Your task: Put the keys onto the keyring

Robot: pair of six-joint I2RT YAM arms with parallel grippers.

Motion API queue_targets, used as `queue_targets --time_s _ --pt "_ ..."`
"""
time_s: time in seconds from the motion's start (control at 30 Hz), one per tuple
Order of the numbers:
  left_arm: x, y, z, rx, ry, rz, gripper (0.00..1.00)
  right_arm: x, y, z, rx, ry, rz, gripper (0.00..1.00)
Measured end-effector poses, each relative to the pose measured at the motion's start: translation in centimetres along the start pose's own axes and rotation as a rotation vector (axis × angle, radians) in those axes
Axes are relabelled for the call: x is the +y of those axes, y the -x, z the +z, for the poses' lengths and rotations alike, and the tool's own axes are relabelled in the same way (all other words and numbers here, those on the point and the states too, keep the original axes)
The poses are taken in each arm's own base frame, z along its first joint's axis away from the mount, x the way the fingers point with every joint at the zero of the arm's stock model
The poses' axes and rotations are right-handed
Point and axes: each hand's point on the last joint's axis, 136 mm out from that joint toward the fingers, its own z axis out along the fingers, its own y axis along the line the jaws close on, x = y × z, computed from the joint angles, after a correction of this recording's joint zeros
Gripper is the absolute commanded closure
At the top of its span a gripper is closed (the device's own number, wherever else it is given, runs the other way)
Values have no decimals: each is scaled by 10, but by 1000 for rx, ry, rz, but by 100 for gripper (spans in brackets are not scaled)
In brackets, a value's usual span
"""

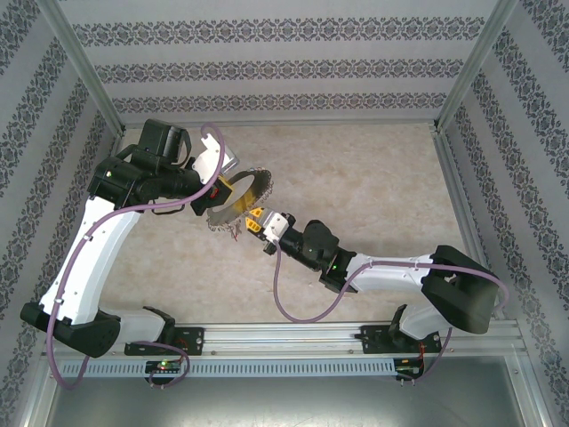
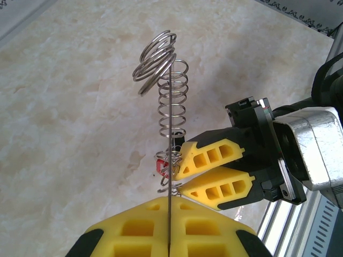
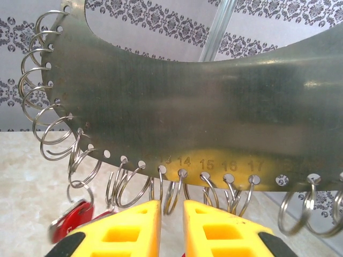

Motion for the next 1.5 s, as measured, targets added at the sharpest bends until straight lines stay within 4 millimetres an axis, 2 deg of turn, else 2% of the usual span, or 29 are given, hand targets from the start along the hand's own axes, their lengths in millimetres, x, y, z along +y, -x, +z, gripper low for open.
queue_targets --time_s 0.53,1.27,1.43,1.5 --pt "0 0 0 0 0 0 100 0 0 0 0 -2 -3 89" --pt "-2 0 1 0 -5 1 100 -1 -1 5 4 -7 -11 86" --pt "-2 0 1 1 -4 1 100 -1 -1 6 5 -8 -11 90" --pt "-2 0 1 1 -4 1 100 -2 -1 6 5 -10 -11 96"
